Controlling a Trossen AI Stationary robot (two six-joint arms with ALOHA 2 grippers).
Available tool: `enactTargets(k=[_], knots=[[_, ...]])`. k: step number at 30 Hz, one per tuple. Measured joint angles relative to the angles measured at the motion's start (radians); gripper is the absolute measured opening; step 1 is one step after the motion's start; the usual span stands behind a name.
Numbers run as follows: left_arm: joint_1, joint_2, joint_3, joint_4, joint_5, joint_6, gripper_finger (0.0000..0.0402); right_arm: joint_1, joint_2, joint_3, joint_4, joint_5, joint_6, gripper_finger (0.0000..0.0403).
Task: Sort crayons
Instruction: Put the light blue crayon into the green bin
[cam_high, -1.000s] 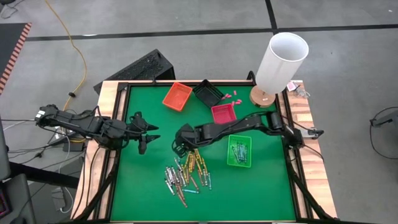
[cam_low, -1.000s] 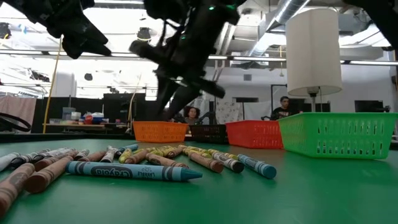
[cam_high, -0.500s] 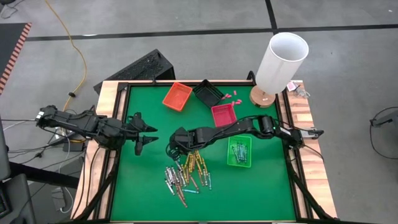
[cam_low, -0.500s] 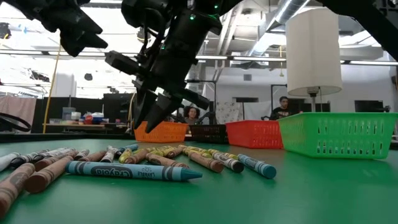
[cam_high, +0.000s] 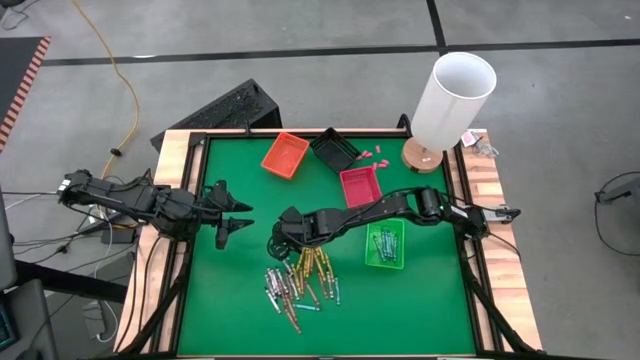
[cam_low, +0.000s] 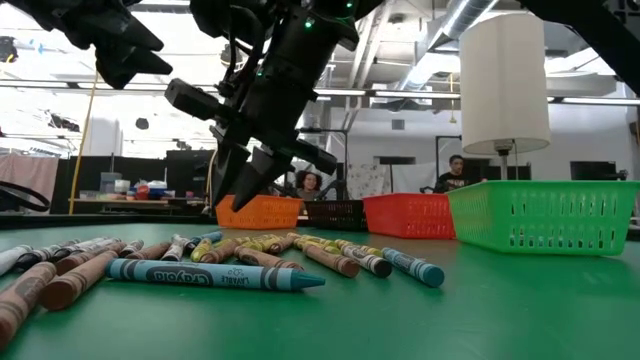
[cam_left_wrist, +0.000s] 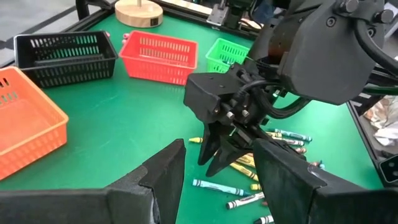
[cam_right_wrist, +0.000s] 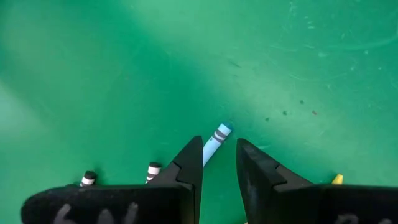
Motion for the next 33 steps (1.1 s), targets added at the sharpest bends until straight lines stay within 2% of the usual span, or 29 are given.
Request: enactTargets(k=[6,14,33], knots=[[0.000,0.000,0.000,0.000,0.000,0.000,0.0180,0.006,0.000,0.000,0.013,0.040,0.000,0.0093],[0.000,0.000,0.000,0.001,-0.003,0.000,0.0180,0.013,0.046,0.000,0.068,0.028,0.024,0.0093],[0.000,0.001,0.000,0.000,-0.024,0.007,0.0180,0.018,0.088,0.003,0.072,0.003,0.069,0.0093]])
